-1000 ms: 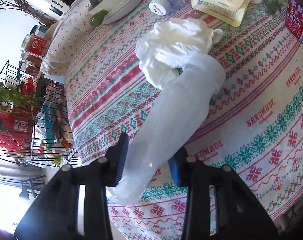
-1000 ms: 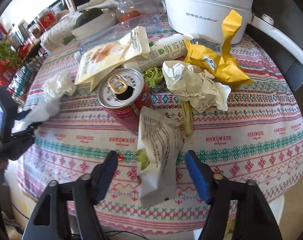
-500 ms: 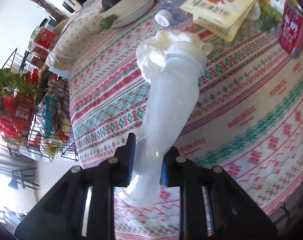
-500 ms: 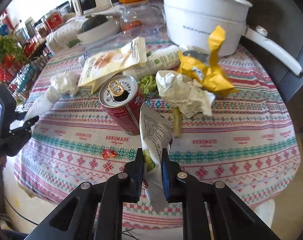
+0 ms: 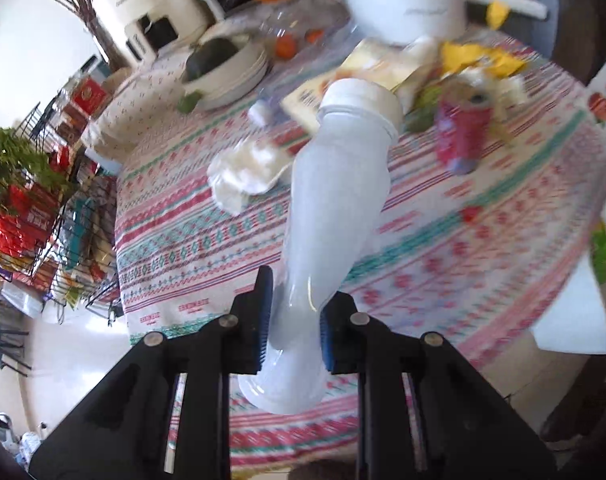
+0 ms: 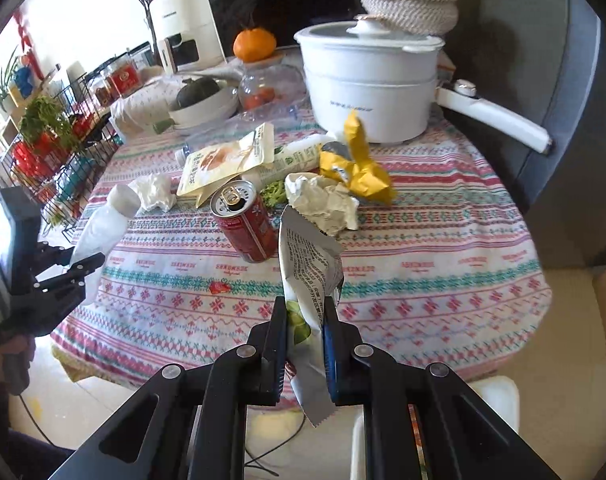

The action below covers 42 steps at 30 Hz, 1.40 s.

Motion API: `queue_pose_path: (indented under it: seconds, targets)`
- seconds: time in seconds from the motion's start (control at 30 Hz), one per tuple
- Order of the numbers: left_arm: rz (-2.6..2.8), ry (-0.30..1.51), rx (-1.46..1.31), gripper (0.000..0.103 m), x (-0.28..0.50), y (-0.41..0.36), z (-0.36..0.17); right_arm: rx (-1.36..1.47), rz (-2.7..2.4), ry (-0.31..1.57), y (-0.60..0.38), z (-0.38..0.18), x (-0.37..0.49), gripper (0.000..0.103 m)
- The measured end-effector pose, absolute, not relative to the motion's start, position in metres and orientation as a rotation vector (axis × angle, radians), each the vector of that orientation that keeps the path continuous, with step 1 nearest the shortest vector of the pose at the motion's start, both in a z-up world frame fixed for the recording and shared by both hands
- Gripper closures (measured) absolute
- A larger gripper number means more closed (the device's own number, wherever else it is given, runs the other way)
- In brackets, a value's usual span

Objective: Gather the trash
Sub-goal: 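Carry bottle and pouch to the white bin and open both tools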

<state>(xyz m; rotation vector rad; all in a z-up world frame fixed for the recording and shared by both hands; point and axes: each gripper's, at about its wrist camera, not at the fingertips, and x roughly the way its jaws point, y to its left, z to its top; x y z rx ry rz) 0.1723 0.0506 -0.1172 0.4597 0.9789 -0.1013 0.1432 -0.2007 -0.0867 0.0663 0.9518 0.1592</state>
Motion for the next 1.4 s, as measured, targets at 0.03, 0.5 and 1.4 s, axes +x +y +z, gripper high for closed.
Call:
queue_pose_path:
  seconds: [0.03,0.5,1.4]
  targets:
    - [-0.115,0.968,0.446,0.080,0.167,0.047,-0.112,0.067,0.158,0.945,-0.203,-0.084,0.140,0.087]
    - [-0.361,0.834,0.225,0.081,0.087,-0.009,-0.060,0.109,0.150,0.820,-0.242,-0.041,0.080,0.087]
    - [-0.731,1.115,0.244,0.080,0.029,-0.177,-0.139,0.287,-0.025,1.007,-0.376,-0.106,0.018,0.087]
